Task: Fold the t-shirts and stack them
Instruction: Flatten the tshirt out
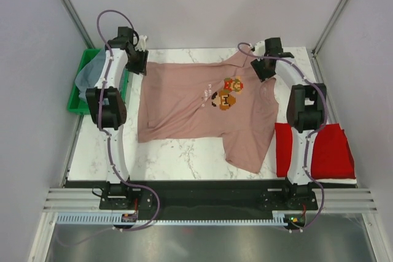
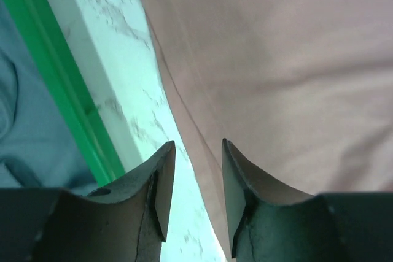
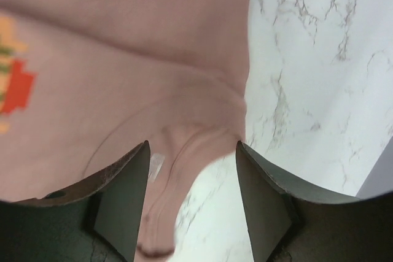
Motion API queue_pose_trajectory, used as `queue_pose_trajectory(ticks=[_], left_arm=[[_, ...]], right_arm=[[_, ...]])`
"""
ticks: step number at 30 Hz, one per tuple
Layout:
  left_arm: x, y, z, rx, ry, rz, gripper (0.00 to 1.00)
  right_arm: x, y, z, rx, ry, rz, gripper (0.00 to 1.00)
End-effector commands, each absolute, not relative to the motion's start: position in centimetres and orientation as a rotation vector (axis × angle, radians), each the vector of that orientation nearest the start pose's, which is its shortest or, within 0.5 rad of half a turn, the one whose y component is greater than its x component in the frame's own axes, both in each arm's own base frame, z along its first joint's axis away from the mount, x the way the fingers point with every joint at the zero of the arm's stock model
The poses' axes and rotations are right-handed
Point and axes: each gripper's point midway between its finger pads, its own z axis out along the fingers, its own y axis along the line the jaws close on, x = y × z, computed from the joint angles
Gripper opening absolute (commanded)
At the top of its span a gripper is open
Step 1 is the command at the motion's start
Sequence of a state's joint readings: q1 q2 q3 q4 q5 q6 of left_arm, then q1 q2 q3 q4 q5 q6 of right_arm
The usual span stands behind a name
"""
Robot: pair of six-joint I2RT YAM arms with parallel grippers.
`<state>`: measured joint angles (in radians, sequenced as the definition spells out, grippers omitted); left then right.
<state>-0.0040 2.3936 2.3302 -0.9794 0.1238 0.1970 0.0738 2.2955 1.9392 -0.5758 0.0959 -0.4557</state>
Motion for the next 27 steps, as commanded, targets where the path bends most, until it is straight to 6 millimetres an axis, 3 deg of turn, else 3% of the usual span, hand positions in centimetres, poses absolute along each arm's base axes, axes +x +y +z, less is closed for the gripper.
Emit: queue_pose_trajectory(ticks=[1,2,4,5,6,10,13,17,20,25,27], left_arm=[[51.8,-3.3,17.7,0.311,2.486,-0.212,0.43],[50.0,-4.0,17.9,0.329,2.51,-0.258,0.32],[47.4,-5.6,17.3,0.411,2.548,-0.358,0.27],[45.7,-5.8,15.5,0.431,2.605,-0.376,0.18],[44.8,-6.4,15.4,0.473,2.605,-0.407,0.14],[41.4,-8.8,11.4,0.552,2.738,-0.541,0.02],[41.2,-10.0,9.0,0.588,2.784,-0.58,0.02],[41.9,-10.0,6.2,0.597,2.839,-0.563,0.02],[41.1,-9.5,4.6,0.607,2.889,-0.544,0.02],[37.0,-8.2,1.7,0.606,3.033,-0.514,0.02],[35.6,-7.7,1.5,0.613,3.067,-0.495,0.02]], right_arm=[[54.0,3.8,14.3,-0.607,2.306,-0.076,0.66],[51.7,4.3,14.0,-0.652,2.341,-0.023,0.66],[49.6,5.7,13.3,-0.729,2.364,0.063,0.65],[48.0,5.7,12.2,-0.76,2.397,0.074,0.65],[47.3,5.7,11.6,-0.779,2.409,0.08,0.65],[45.5,5.4,7.6,-0.808,2.509,0.103,0.61],[45.5,5.3,5.9,-0.81,2.546,0.101,0.57],[45.8,4.9,4.3,-0.798,2.586,0.08,0.52],[44.8,4.6,3.4,-0.806,2.627,0.077,0.48],[41.0,3.9,2.2,-0.88,2.748,0.08,0.39],[39.5,4.1,2.2,-0.929,2.788,0.094,0.34]])
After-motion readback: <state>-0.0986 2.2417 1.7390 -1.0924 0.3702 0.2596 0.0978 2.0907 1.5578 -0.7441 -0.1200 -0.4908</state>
